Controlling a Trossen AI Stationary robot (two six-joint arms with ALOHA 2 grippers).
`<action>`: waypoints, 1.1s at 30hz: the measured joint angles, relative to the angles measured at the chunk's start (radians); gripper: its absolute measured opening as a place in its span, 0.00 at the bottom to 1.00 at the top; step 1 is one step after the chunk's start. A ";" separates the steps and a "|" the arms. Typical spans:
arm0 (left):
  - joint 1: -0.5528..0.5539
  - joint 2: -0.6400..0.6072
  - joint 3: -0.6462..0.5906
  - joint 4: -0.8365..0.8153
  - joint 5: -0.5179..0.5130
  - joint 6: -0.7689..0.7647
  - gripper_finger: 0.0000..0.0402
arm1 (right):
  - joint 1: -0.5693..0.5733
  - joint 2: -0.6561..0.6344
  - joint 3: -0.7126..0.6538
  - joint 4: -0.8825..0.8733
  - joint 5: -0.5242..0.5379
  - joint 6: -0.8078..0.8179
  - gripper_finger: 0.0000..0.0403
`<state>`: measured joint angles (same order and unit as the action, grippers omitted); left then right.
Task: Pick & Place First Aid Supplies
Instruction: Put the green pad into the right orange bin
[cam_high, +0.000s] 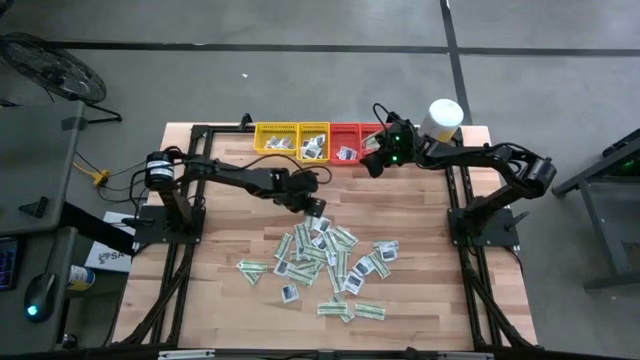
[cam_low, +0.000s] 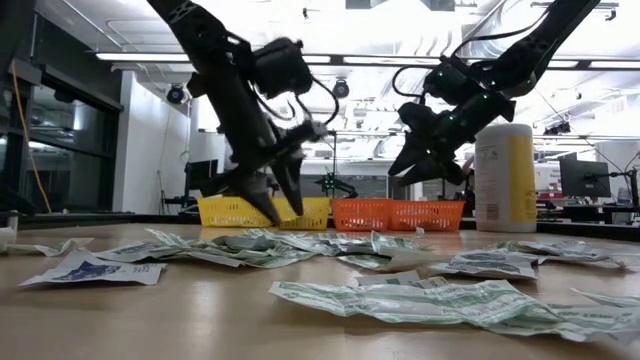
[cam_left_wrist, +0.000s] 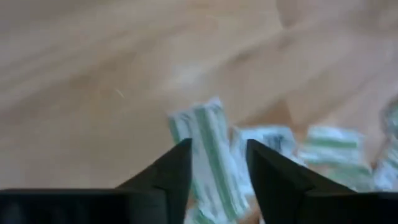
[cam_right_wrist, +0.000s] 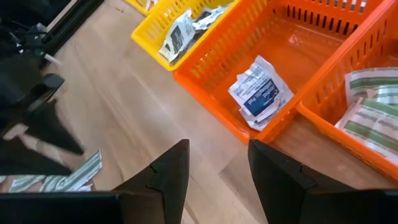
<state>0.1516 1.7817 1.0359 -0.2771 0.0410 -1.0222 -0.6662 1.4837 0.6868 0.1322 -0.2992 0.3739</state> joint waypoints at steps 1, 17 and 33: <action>0.000 0.005 -0.001 -0.010 -0.023 -0.004 0.42 | 0.000 0.000 0.000 -0.001 -0.002 -0.001 0.39; -0.001 0.099 0.004 0.069 -0.059 -0.003 0.49 | 0.000 -0.001 0.000 -0.022 0.001 -0.030 0.39; -0.030 0.136 0.004 -0.002 -0.085 0.056 0.15 | 0.000 -0.001 0.000 -0.047 0.001 -0.039 0.39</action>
<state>0.1215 1.9179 1.0401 -0.2791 -0.0436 -0.9657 -0.6666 1.4830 0.6868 0.0849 -0.2978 0.3351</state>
